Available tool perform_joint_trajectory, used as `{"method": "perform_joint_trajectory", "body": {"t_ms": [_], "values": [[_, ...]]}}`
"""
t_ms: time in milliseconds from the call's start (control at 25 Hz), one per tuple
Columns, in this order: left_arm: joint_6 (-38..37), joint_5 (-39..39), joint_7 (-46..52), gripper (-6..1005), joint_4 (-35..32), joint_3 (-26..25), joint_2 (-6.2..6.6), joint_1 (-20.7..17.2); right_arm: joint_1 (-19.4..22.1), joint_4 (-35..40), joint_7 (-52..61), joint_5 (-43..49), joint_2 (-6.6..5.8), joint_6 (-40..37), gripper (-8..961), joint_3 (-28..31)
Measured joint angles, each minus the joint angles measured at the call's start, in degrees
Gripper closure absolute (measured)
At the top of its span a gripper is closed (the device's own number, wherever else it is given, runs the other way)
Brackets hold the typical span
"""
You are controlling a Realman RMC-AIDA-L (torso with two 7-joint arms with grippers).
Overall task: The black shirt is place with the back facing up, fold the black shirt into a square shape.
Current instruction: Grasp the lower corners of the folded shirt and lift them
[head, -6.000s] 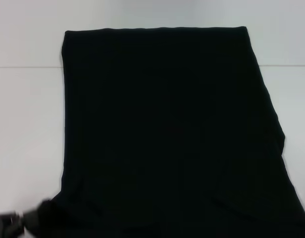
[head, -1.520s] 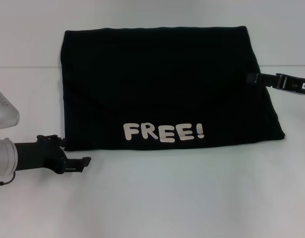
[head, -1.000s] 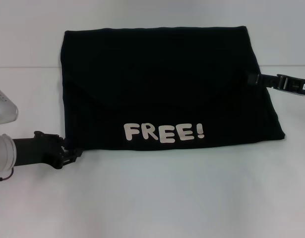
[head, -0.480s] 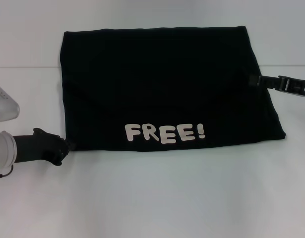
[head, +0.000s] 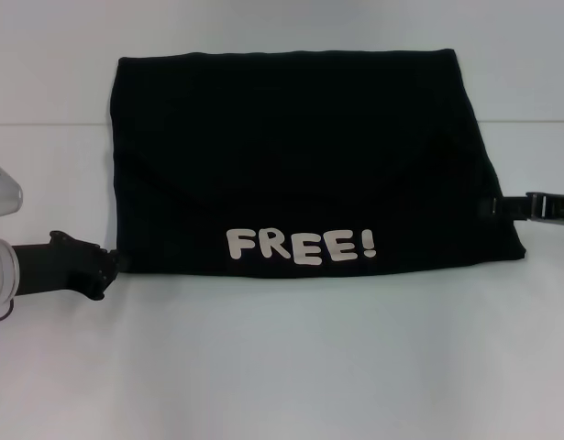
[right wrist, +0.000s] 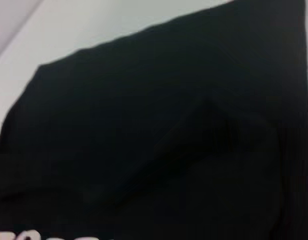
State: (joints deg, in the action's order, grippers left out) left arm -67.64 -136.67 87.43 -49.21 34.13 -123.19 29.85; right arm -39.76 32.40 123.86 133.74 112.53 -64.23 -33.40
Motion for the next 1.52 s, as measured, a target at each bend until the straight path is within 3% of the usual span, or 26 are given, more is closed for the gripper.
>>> {"method": "perform_joint_trajectory", "body": {"t_ms": [840, 1520], "values": [[0.7, 0.1, 0.4, 998, 0.3, -0.1, 0.08, 0.4, -0.4, -4.1, -5.1, 2.4, 0.49, 5.9, 294, -2.7], [0.5, 0.1, 1.8, 998, -0.1, -0.2, 0.06, 0.2, 1.5, -3.2, -8.2, 1.2, 0.55, 1.4, 743, -3.7]]}}
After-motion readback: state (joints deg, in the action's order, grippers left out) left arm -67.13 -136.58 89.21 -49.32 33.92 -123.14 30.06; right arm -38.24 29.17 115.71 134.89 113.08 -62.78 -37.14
